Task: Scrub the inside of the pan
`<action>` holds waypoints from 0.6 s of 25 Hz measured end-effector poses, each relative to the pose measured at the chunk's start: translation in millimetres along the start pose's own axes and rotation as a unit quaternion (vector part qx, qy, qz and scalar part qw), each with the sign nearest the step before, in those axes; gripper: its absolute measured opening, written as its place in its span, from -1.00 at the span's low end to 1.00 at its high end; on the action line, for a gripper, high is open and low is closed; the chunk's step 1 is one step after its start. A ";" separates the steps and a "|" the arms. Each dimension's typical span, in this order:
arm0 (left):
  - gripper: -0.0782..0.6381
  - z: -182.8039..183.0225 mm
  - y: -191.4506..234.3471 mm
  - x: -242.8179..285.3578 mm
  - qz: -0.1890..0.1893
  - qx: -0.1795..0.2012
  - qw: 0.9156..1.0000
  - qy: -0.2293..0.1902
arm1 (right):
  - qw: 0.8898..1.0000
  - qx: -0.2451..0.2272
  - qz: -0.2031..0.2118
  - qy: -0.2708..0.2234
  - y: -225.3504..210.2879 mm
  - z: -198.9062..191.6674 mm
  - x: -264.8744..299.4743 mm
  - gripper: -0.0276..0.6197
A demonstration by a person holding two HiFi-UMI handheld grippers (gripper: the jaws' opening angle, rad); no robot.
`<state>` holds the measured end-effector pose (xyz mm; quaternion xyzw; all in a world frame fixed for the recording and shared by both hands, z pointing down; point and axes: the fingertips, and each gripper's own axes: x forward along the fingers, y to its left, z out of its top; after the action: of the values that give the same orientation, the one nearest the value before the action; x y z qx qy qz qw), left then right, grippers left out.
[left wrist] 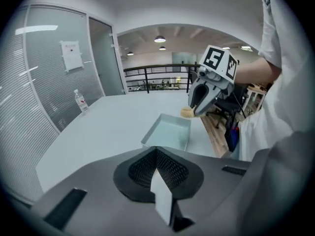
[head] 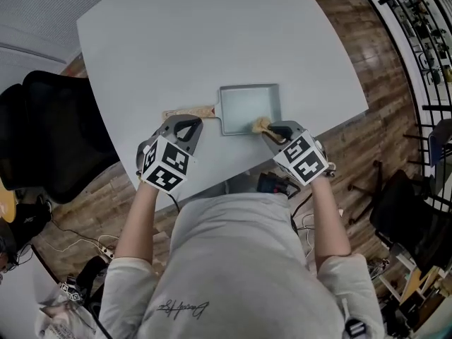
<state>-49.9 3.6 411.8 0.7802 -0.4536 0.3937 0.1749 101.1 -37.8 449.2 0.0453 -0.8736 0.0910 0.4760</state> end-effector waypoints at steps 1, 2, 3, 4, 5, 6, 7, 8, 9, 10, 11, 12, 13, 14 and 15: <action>-0.75 3.7 -2.6 -4.7 0.004 -0.017 1.000 -0.015 | 1.000 0.004 0.000 -0.006 3.7 1.8 -2.8 -0.71; -0.75 7.8 -4.5 -9.1 0.007 -0.035 0.999 -0.033 | 1.000 0.007 0.000 -0.012 7.4 4.1 -5.2 -0.71; -0.75 12.0 -5.6 -12.8 0.010 -0.052 0.997 -0.054 | 1.000 0.009 0.001 -0.018 10.7 6.6 -7.1 -0.71; -0.75 15.6 -6.1 -15.7 0.013 -0.069 0.995 -0.074 | 1.000 0.011 0.001 -0.025 13.4 8.6 -8.7 -0.71; -0.75 18.0 -6.1 -18.4 0.019 -0.086 0.992 -0.090 | 0.999 0.013 0.001 -0.030 15.9 10.0 -10.3 -0.71; -0.75 18.9 -6.2 -21.7 0.027 -0.102 0.989 -0.103 | 0.999 0.015 0.000 -0.035 18.5 11.1 -12.0 -0.71; -0.75 19.3 -6.1 -25.7 0.035 -0.116 0.986 -0.112 | 0.999 0.018 -0.001 -0.039 21.4 12.5 -14.2 -0.71; -0.75 19.8 -6.0 -30.3 0.044 -0.128 0.983 -0.120 | 0.999 0.021 -0.002 -0.042 24.2 14.4 -16.8 -0.71; -0.75 20.8 -5.8 -34.7 0.052 -0.138 0.981 -0.128 | 0.999 0.025 -0.004 -0.045 26.6 16.4 -19.7 -0.71; -0.75 22.3 -5.9 -38.5 0.060 -0.143 0.979 -0.135 | 0.998 0.028 -0.005 -0.049 28.3 18.7 -22.3 -0.71; -0.75 24.2 -6.3 -41.6 0.065 -0.146 0.977 -0.142 | 0.998 0.030 -0.007 -0.054 29.3 21.5 -24.6 -0.71; -0.75 26.1 -7.4 -44.0 0.069 -0.147 0.976 -0.147 | 0.998 0.031 -0.008 -0.059 30.3 24.6 -26.4 -0.71; -0.75 27.9 -9.0 -46.1 0.071 -0.149 0.974 -0.152 | 0.997 0.031 -0.009 -0.066 31.5 28.0 -27.9 -0.71; -0.75 29.5 -10.6 -47.9 0.070 -0.154 0.973 -0.157 | 0.997 0.032 -0.010 -0.072 32.5 31.5 -29.3 -0.71; -0.75 31.1 -11.7 -49.3 0.069 -0.160 0.971 -0.161 | 0.996 0.032 -0.011 -0.078 32.8 34.6 -30.3 -0.71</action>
<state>-39.6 18.3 355.1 0.7619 -0.5859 0.1963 0.1943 83.6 -12.9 401.6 0.0772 -0.9042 0.1100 0.4055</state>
